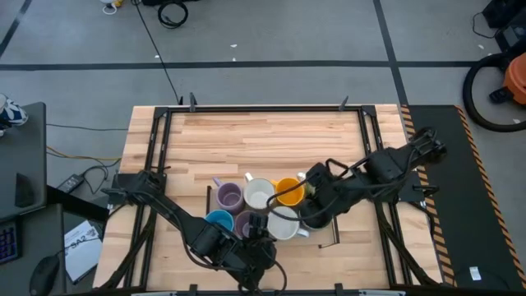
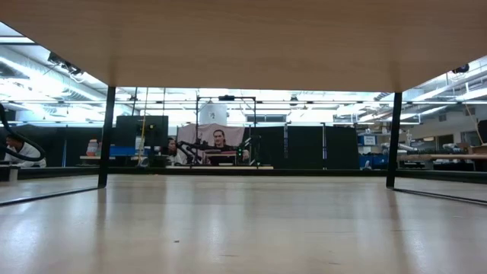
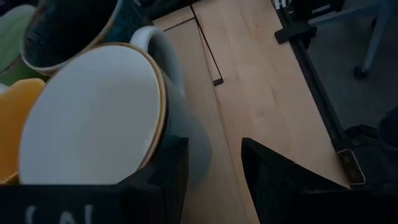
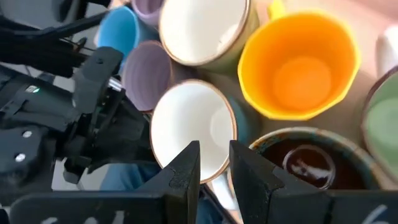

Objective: Place coffee mugs
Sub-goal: Return to Home Position

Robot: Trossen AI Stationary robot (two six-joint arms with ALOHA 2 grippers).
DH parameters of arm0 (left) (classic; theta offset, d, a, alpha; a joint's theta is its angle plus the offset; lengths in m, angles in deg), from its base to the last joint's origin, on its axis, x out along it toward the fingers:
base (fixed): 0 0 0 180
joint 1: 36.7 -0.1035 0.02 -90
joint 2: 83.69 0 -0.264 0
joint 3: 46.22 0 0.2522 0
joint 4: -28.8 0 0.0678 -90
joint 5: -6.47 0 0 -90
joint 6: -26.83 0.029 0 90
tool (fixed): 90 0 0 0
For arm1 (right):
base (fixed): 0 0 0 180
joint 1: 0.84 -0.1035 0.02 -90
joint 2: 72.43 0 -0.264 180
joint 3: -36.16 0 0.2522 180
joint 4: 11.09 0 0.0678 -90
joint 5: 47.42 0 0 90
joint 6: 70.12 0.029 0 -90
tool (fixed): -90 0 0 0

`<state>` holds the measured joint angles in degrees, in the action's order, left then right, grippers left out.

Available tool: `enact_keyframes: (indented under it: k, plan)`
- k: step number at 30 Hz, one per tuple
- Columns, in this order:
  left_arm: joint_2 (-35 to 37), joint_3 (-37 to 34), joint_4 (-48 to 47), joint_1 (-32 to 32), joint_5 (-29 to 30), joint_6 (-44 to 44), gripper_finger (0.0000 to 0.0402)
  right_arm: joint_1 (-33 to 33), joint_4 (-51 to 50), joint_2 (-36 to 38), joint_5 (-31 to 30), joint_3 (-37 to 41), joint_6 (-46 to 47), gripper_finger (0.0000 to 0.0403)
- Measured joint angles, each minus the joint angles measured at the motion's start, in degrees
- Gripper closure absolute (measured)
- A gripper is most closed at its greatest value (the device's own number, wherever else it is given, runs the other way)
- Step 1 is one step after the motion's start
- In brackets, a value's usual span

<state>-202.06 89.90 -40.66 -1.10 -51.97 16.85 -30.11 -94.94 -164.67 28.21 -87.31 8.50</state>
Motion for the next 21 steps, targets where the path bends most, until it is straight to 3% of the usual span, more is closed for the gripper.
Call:
enact_keyframes:
  k: [10, 21]
  plan:
    - [3.7, 0.0, 1.9, 0.0, -0.7, 0.0, 0.0246, 0.0, 0.0, 6.7, -5.2, 0.0, -12.1, 0.0312]
    - [12.6, 0.0, 2.3, 0.2, -0.2, -0.2, 0.0246, 0.0, 0.0, 14.2, -13.4, 0.0, -26.8, 0.0312]
